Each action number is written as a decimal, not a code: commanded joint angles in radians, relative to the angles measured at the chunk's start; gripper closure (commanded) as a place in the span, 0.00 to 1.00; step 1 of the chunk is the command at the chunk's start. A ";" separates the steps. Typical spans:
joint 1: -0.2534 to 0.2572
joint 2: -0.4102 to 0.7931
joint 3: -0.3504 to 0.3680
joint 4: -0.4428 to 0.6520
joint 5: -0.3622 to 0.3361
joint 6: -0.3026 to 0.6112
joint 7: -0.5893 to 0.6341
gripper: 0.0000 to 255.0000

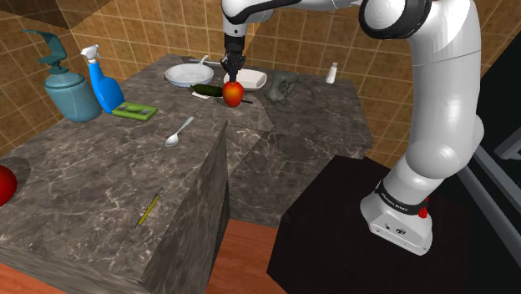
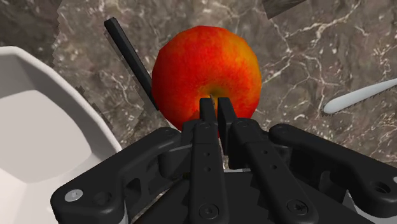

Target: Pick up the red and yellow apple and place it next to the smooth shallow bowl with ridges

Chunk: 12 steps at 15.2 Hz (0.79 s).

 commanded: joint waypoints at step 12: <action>0.000 -0.013 0.001 0.107 0.003 -0.120 -0.002 0.00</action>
